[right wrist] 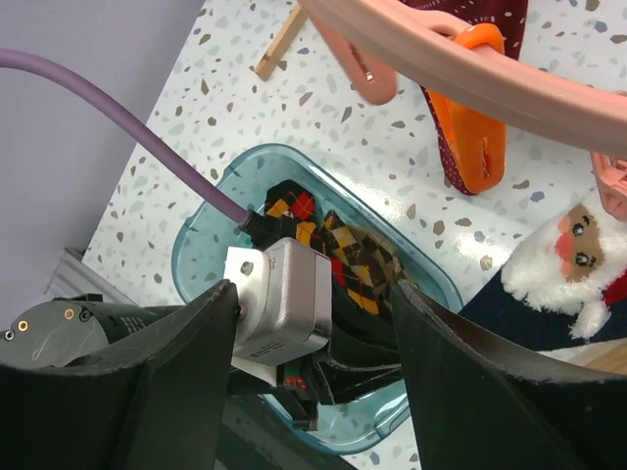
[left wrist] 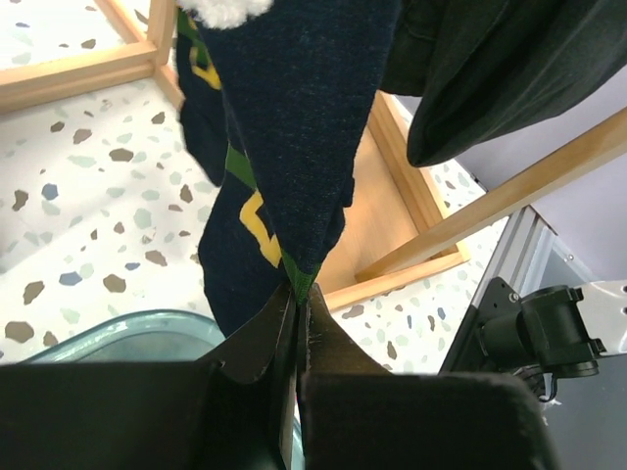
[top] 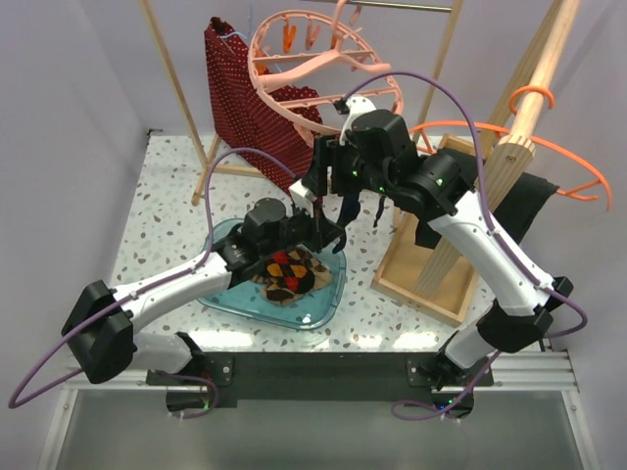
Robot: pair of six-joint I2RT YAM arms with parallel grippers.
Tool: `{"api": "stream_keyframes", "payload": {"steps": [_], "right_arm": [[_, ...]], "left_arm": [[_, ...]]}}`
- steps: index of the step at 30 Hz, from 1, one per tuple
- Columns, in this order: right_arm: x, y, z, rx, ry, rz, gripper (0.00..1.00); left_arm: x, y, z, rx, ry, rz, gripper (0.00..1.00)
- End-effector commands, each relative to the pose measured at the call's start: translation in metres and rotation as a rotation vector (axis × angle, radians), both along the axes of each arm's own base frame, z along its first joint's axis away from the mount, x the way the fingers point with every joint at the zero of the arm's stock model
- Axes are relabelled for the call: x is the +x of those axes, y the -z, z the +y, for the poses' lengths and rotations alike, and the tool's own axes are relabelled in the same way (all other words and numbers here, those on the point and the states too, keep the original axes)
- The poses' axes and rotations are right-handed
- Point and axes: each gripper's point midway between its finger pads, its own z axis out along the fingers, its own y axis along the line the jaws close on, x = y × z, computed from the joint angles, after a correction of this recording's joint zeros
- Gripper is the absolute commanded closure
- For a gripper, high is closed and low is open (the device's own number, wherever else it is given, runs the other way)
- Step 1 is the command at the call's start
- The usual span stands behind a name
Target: Remove the socks clipped to the hanger
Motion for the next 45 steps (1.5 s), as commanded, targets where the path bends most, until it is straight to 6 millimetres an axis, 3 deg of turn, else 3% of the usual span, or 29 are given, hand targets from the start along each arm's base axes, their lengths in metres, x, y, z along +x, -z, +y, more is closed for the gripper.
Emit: {"api": "stream_keyframes", "payload": {"steps": [1, 7, 10, 11, 12, 15, 16, 22, 24, 28, 32, 41, 45], "right_arm": [[0.071, -0.006, -0.141, -0.275, 0.534, -0.171, 0.36], [0.078, 0.014, -0.132, -0.156, 0.483, -0.118, 0.37], [0.072, 0.007, -0.120, -0.052, 0.446, -0.121, 0.36], [0.068, -0.009, -0.095, 0.064, 0.330, -0.142, 0.35], [0.060, -0.023, -0.089, 0.133, 0.283, -0.169, 0.34], [0.046, -0.040, -0.059, 0.276, 0.141, -0.160, 0.30], [0.044, -0.051, -0.058, 0.291, 0.131, -0.177, 0.27], [0.036, -0.072, -0.064, 0.305, 0.123, -0.215, 0.21], [0.035, -0.069, -0.071, 0.281, 0.153, -0.209, 0.21], [0.046, -0.055, -0.111, 0.116, 0.333, -0.218, 0.24], [0.053, -0.054, -0.129, 0.023, 0.409, -0.243, 0.27], [0.073, -0.049, -0.118, 0.001, 0.391, -0.264, 0.31], [0.078, -0.037, -0.113, -0.004, 0.382, -0.245, 0.34]], "left_arm": [[0.003, -0.088, 0.029, -0.201, -0.082, -0.187, 1.00], [0.004, -0.078, 0.033, -0.202, -0.090, -0.163, 1.00], [0.007, -0.070, 0.029, -0.204, -0.087, -0.147, 1.00], [0.007, -0.068, 0.025, -0.208, -0.074, -0.146, 1.00], [0.007, -0.068, 0.023, -0.213, -0.067, -0.142, 1.00], [0.009, -0.063, 0.016, -0.217, -0.044, -0.128, 1.00], [0.010, -0.060, 0.013, -0.212, -0.039, -0.121, 1.00], [0.009, -0.057, 0.012, -0.206, -0.030, -0.114, 1.00], [0.008, -0.057, 0.014, -0.204, -0.032, -0.116, 1.00], [0.003, -0.062, 0.018, -0.204, -0.032, -0.122, 1.00], [-0.001, -0.065, 0.024, -0.203, -0.035, -0.129, 1.00], [-0.011, -0.081, 0.033, -0.210, -0.032, -0.148, 1.00], [-0.016, -0.088, 0.037, -0.215, -0.027, -0.154, 1.00]]}}
